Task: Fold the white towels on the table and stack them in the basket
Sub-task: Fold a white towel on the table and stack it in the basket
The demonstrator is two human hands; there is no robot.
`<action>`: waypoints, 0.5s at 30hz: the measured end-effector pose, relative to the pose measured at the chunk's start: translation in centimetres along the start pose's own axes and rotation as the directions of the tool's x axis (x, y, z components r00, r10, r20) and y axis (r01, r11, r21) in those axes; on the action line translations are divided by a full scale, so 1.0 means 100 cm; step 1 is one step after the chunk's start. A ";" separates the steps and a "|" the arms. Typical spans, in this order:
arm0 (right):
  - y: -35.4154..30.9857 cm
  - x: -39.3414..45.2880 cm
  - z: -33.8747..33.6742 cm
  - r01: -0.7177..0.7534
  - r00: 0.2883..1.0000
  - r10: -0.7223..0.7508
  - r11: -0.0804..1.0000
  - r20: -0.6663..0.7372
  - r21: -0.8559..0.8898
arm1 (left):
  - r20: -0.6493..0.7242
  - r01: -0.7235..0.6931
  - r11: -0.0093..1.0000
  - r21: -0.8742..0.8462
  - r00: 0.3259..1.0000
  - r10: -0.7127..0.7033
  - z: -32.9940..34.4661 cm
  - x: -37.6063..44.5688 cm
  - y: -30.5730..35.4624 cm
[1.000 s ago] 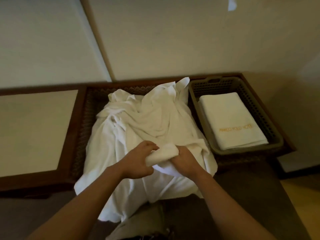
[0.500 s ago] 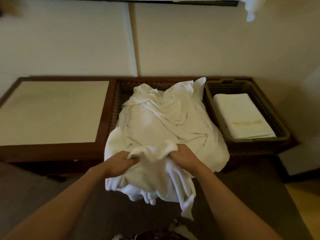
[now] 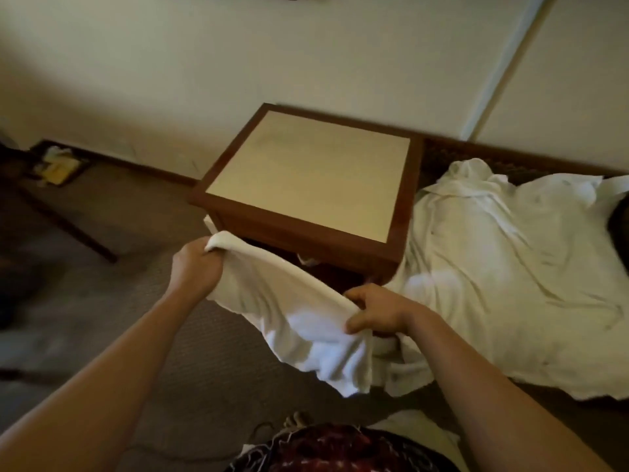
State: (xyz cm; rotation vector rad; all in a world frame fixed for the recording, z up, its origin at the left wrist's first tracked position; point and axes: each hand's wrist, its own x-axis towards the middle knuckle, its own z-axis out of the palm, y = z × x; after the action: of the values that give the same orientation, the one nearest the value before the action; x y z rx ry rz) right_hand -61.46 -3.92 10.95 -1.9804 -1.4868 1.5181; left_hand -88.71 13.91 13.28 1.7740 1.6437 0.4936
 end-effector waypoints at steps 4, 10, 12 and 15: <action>-0.020 0.037 0.022 -0.115 0.991 0.098 0.973 -0.092 -0.198 | -0.020 0.010 0.998 0.068 1.000 -0.008 -0.030 0.013 -0.035; -0.017 0.069 0.004 -0.135 0.969 0.026 0.886 -0.244 -0.444 | -0.157 0.207 0.977 -0.048 0.965 -0.212 -0.030 0.034 -0.067; -0.022 0.081 -0.006 -0.118 0.962 -0.013 0.880 -0.272 -0.461 | -0.206 0.273 0.952 -0.141 0.932 -0.298 -0.028 0.049 -0.068; -0.039 0.104 -0.016 -0.083 0.913 -0.039 0.957 -0.405 -0.280 | -0.174 0.301 0.915 -0.270 0.919 -0.354 -0.032 0.080 -0.065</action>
State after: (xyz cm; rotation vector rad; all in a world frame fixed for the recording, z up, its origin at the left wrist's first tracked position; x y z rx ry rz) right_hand -62.96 6.86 8.30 -2.3030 -1.5700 0.8437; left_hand -94.51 22.36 9.85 1.2688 1.9010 0.7151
